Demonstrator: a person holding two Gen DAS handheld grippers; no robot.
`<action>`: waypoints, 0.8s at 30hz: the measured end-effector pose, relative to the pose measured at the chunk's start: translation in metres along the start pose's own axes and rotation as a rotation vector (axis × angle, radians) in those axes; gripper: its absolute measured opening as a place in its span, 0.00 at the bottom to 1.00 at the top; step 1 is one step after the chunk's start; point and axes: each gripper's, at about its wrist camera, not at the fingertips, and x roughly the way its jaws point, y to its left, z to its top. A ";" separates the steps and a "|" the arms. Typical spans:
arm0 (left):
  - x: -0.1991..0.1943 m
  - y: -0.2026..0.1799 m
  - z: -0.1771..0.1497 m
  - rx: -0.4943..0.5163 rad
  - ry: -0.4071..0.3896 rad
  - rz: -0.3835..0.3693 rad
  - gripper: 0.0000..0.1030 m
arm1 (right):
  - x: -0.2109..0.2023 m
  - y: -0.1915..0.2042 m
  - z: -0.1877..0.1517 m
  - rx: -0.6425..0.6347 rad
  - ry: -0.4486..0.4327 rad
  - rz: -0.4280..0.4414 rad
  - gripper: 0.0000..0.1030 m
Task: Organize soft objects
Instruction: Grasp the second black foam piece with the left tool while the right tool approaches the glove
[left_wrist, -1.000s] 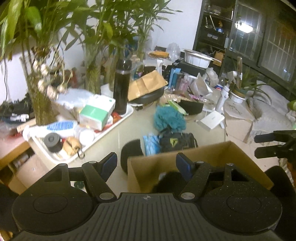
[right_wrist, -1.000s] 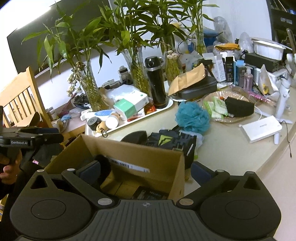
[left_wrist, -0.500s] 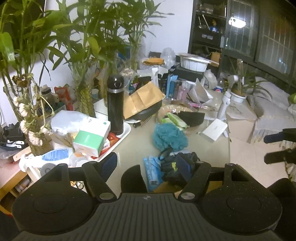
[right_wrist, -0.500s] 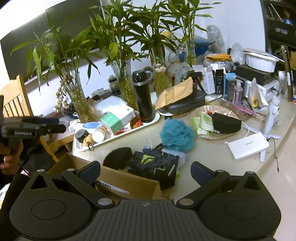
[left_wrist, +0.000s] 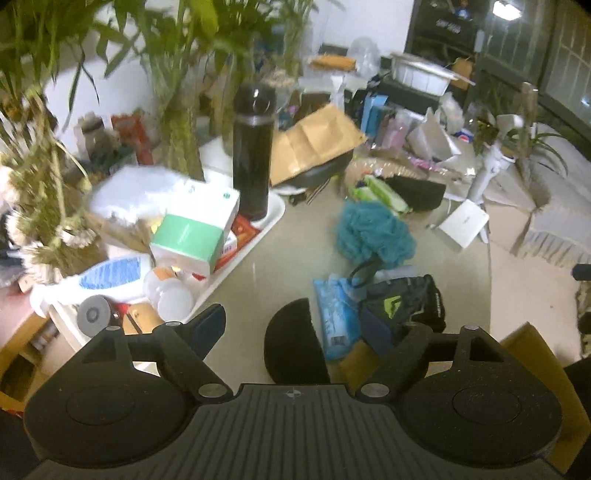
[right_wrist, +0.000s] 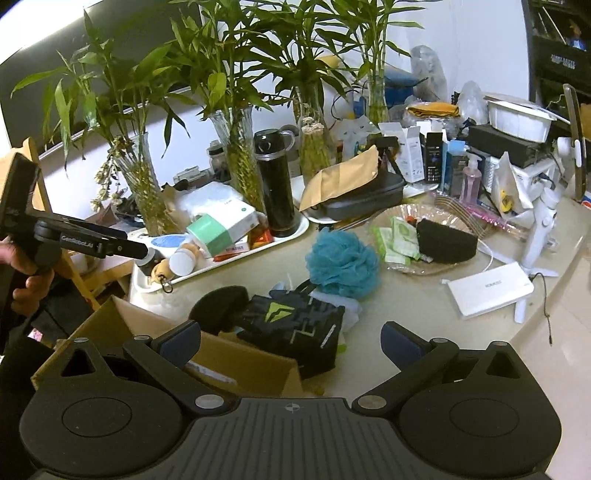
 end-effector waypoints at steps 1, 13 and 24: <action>0.007 0.004 0.003 -0.010 0.022 -0.002 0.78 | 0.001 -0.001 0.001 0.001 -0.001 -0.003 1.00; 0.082 0.029 0.023 -0.094 0.274 -0.054 0.89 | 0.027 -0.023 0.001 0.045 0.007 -0.027 1.00; 0.149 0.028 0.024 -0.071 0.476 -0.090 0.89 | 0.042 -0.041 -0.004 0.082 0.020 -0.035 1.00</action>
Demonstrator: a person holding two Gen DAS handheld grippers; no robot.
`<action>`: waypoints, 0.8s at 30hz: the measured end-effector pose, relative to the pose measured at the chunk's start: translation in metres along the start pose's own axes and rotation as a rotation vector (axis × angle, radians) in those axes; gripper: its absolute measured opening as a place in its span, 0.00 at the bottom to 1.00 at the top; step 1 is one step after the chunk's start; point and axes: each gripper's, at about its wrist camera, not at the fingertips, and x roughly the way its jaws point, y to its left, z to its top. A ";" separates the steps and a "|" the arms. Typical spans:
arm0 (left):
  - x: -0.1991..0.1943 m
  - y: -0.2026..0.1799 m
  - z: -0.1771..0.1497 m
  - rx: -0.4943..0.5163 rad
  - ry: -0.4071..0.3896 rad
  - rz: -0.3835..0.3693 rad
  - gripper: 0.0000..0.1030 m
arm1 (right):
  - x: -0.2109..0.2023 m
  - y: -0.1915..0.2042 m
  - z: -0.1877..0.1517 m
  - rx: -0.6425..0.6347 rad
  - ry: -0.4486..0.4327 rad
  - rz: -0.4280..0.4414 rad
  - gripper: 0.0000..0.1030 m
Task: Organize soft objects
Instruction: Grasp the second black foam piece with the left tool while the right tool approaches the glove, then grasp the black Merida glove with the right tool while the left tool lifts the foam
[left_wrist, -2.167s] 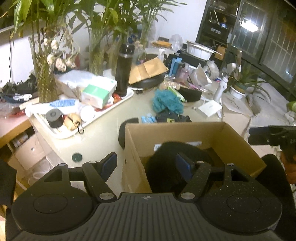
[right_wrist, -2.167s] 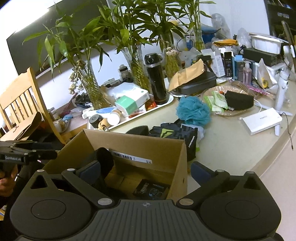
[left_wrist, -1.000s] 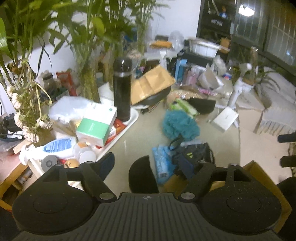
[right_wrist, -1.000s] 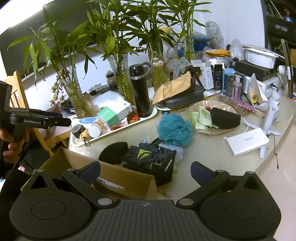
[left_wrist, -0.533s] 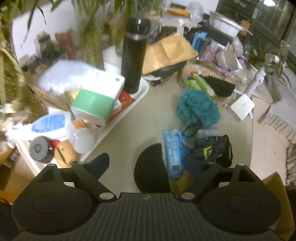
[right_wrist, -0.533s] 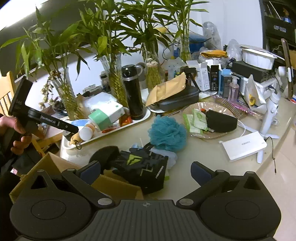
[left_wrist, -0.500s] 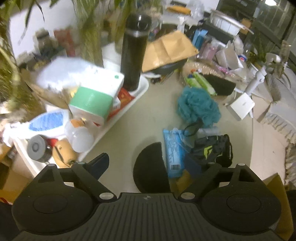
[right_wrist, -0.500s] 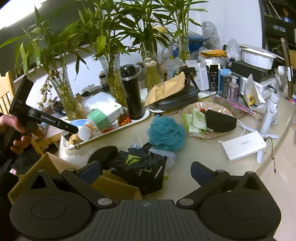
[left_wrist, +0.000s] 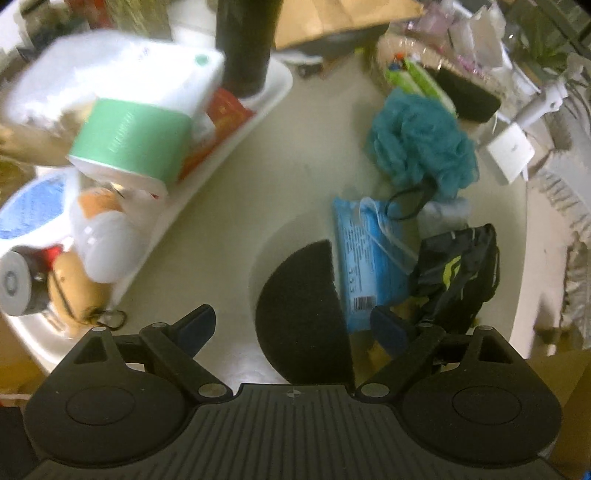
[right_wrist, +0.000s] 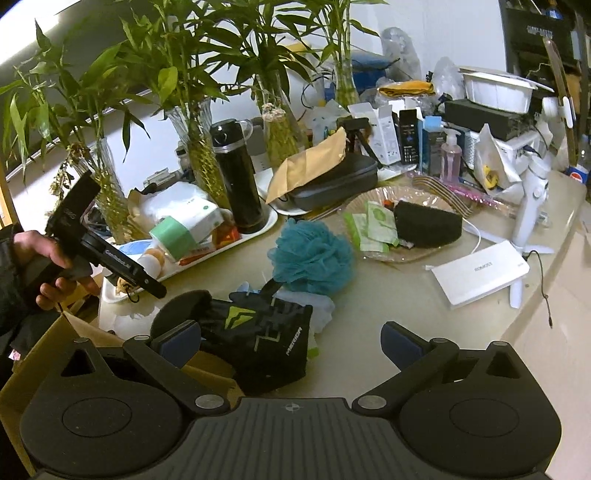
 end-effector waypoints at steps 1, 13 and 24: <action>0.005 0.001 0.002 -0.004 0.013 -0.003 0.89 | 0.001 -0.001 -0.001 0.001 0.002 -0.001 1.00; 0.052 -0.011 0.018 0.035 0.154 0.005 0.83 | 0.015 -0.015 -0.006 0.028 0.024 -0.008 1.00; 0.054 -0.015 0.019 0.072 0.133 0.061 0.61 | 0.022 -0.018 -0.004 0.034 0.029 -0.004 1.00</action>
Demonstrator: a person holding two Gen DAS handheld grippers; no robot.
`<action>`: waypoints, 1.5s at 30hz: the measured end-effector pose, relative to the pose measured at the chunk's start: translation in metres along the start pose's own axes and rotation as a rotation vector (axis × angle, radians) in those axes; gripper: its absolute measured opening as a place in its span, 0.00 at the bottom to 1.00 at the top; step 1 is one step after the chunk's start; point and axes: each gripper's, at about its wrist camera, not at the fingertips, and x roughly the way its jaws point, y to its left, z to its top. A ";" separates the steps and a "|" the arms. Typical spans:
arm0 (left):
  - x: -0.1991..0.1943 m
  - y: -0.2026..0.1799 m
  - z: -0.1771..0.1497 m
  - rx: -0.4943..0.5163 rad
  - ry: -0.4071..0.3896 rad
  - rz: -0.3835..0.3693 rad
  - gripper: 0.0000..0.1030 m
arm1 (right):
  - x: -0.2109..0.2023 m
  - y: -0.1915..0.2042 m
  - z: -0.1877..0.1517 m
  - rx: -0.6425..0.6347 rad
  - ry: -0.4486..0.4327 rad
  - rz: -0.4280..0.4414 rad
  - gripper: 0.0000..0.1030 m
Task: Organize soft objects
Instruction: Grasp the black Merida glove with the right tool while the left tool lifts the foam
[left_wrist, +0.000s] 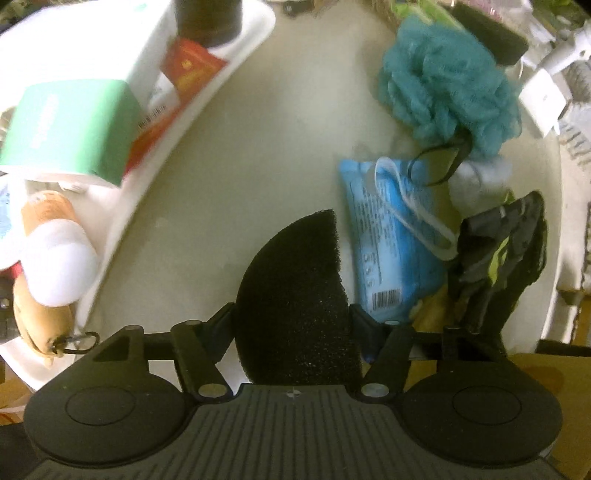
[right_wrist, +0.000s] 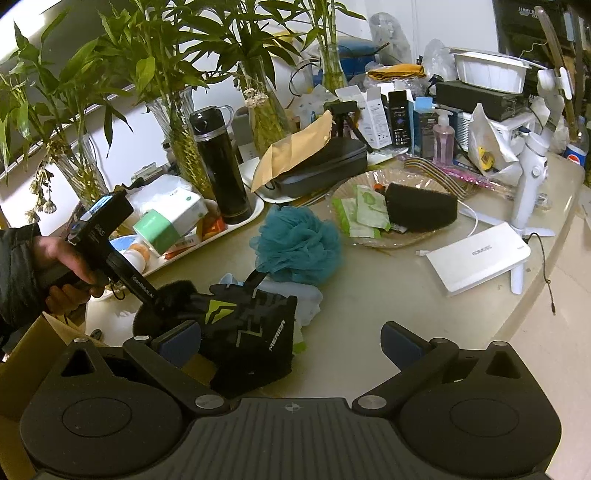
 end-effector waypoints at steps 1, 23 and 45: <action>-0.005 0.001 -0.001 -0.008 -0.022 -0.004 0.61 | 0.001 0.000 0.000 0.002 0.001 0.001 1.00; -0.141 -0.017 -0.093 0.008 -0.619 -0.069 0.60 | 0.080 -0.004 0.006 -0.010 0.144 0.135 0.66; -0.181 -0.039 -0.154 0.038 -0.771 -0.102 0.60 | 0.141 -0.002 0.003 0.040 0.225 0.105 0.23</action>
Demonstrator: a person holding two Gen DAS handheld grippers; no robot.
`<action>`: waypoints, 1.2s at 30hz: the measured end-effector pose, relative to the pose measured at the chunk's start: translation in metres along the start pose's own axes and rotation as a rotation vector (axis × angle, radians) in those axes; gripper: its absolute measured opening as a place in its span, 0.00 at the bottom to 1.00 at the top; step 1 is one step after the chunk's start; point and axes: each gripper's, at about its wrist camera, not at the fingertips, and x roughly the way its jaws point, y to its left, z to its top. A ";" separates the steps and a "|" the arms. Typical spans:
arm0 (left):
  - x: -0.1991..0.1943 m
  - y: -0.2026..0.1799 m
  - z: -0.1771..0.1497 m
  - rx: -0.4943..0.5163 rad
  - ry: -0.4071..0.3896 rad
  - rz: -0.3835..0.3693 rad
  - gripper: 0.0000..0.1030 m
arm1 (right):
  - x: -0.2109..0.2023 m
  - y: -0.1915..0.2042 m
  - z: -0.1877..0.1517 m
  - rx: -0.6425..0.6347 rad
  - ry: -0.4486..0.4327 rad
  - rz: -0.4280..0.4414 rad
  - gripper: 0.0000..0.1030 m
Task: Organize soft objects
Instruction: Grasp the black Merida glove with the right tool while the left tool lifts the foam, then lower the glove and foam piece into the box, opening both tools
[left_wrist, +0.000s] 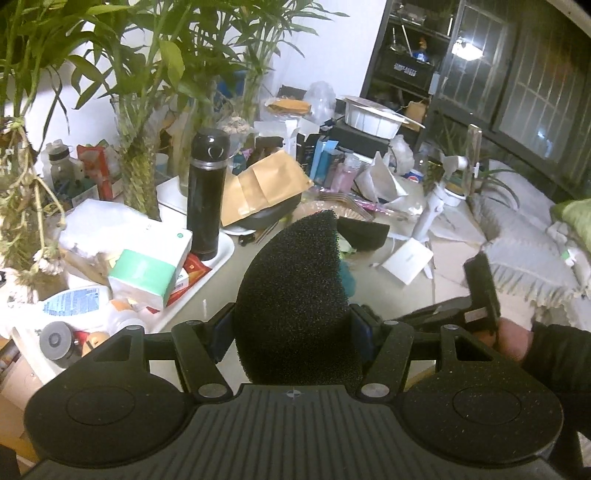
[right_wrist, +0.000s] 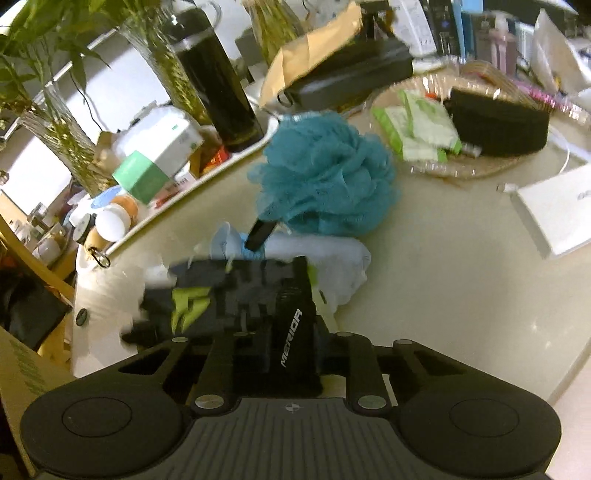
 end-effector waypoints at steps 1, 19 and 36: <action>-0.001 0.000 -0.001 -0.002 0.000 -0.001 0.60 | -0.004 0.001 0.001 -0.009 -0.017 -0.009 0.23; -0.029 -0.011 -0.006 -0.015 0.024 0.035 0.60 | -0.108 0.022 0.026 -0.086 -0.271 -0.061 0.21; -0.075 -0.039 -0.021 0.042 0.055 0.030 0.60 | -0.230 0.065 -0.008 -0.139 -0.425 0.027 0.21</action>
